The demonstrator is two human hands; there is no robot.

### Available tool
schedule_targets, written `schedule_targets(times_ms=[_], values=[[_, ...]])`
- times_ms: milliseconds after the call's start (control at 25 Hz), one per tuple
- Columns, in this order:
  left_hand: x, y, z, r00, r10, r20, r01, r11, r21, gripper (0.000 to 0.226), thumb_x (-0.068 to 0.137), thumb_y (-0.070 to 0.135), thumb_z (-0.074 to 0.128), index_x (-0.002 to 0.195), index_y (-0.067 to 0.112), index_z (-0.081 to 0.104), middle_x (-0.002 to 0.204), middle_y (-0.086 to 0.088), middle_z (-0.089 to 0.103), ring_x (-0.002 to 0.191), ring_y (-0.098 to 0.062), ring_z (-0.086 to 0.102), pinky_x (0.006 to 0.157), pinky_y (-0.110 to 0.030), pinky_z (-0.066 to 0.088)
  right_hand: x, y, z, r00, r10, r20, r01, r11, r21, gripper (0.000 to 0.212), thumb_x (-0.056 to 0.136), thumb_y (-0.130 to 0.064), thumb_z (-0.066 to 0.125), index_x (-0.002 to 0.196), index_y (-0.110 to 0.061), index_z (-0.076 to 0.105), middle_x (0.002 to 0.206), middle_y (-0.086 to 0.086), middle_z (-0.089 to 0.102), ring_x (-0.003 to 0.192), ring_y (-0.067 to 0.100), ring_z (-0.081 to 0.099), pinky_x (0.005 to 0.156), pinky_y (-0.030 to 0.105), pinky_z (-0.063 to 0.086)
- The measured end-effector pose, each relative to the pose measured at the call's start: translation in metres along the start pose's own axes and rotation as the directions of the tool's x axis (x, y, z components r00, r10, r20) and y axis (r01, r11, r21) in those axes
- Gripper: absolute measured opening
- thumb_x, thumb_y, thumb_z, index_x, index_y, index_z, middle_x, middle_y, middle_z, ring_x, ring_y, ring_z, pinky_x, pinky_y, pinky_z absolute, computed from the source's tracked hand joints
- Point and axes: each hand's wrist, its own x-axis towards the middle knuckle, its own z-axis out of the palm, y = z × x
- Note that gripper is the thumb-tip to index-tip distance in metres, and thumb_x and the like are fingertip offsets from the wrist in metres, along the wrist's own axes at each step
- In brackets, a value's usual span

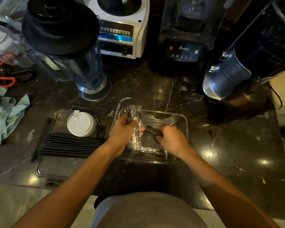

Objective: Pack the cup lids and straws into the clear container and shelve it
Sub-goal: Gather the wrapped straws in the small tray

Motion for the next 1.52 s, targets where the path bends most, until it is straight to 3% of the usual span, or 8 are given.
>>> schedule_targets(times_ms=[200,400,600,760,920,1240,1400,1520], values=[[0.001,0.001,0.002,0.999,-0.046,-0.005,0.045,0.997,-0.059,0.03,0.1,-0.001,0.058,0.127,0.011,0.064,0.114,-0.009,0.077,0.103,-0.025,0.076,0.094,-0.046,0.061,0.002,0.01,-0.019,0.998,0.015,0.067,-0.038,0.935,0.352,0.016,0.107,-0.022,0.054,0.098,-0.016,0.066,0.074,0.004,0.07,0.06,0.015,0.069,0.058,0.032,0.06],[0.0,0.007,-0.002,0.998,-0.056,0.02,0.058,0.994,-0.09,0.024,0.103,0.0,0.055,0.125,0.006,0.064,0.109,-0.011,0.076,0.089,-0.021,0.078,0.081,-0.04,0.065,0.0,0.007,-0.026,0.999,0.003,0.051,-0.019,0.947,0.32,0.023,0.108,-0.026,0.051,0.091,-0.016,0.063,0.071,0.003,0.068,0.06,0.015,0.071,0.057,0.031,0.062],[0.001,0.003,-0.005,0.997,-0.072,-0.002,0.072,0.993,-0.089,0.025,0.104,0.003,0.054,0.128,0.008,0.062,0.109,-0.012,0.075,0.081,-0.015,0.078,0.066,-0.028,0.061,0.002,0.011,-0.035,1.0,-0.005,0.006,0.002,0.901,0.435,0.015,0.103,-0.023,0.062,0.092,-0.015,0.068,0.06,-0.003,0.067,0.046,0.009,0.052,0.049,0.031,0.045],[-0.003,0.007,-0.006,0.998,-0.059,-0.037,0.054,0.989,-0.135,0.025,0.104,0.001,0.051,0.127,0.004,0.061,0.104,-0.012,0.072,0.076,-0.015,0.073,0.063,-0.027,0.061,0.006,0.009,-0.034,0.994,-0.11,-0.02,0.112,0.987,0.116,0.022,0.1,-0.033,0.066,0.082,-0.02,0.066,0.07,0.002,0.068,0.06,0.011,0.06,0.061,0.032,0.043],[-0.006,0.015,-0.013,0.995,-0.084,-0.051,0.072,0.974,-0.214,0.018,0.102,0.001,0.054,0.115,0.006,0.065,0.103,-0.015,0.072,0.082,-0.024,0.073,0.07,-0.033,0.062,0.006,-0.002,-0.015,0.977,-0.211,0.023,0.211,0.952,-0.222,0.015,0.1,-0.032,0.066,0.11,-0.021,0.065,0.089,-0.006,0.067,0.082,0.013,0.065,0.08,0.032,0.048],[-0.009,0.017,-0.014,0.996,-0.085,-0.022,0.077,0.967,-0.242,0.014,0.103,0.004,0.054,0.11,0.01,0.065,0.105,-0.017,0.072,0.093,-0.032,0.071,0.084,-0.043,0.061,0.007,-0.001,0.005,0.96,-0.27,0.07,0.277,0.898,-0.341,0.019,0.098,-0.022,0.066,0.116,-0.016,0.063,0.106,-0.001,0.065,0.093,0.015,0.067,0.101,0.036,0.052],[-0.009,0.015,-0.011,0.998,-0.062,-0.016,0.057,0.976,-0.212,0.016,0.103,0.003,0.053,0.111,0.01,0.065,0.104,-0.015,0.073,0.097,-0.033,0.071,0.094,-0.051,0.057,0.008,0.002,-0.002,0.986,-0.143,0.089,0.152,0.983,-0.101,0.013,0.095,-0.027,0.07,0.106,-0.02,0.068,0.088,-0.003,0.069,0.076,0.013,0.067,0.071,0.031,0.052],[-0.006,0.013,-0.01,0.997,-0.064,-0.033,0.056,0.977,-0.204,0.018,0.104,0.004,0.053,0.116,0.011,0.064,0.116,-0.019,0.073,0.105,-0.036,0.073,0.096,-0.052,0.058,0.007,0.01,-0.011,0.982,-0.123,0.141,0.044,0.883,0.467,0.021,0.093,-0.015,0.072,0.112,-0.02,0.07,0.102,0.0,0.077,0.087,0.013,0.073,0.078,0.032,0.056]])
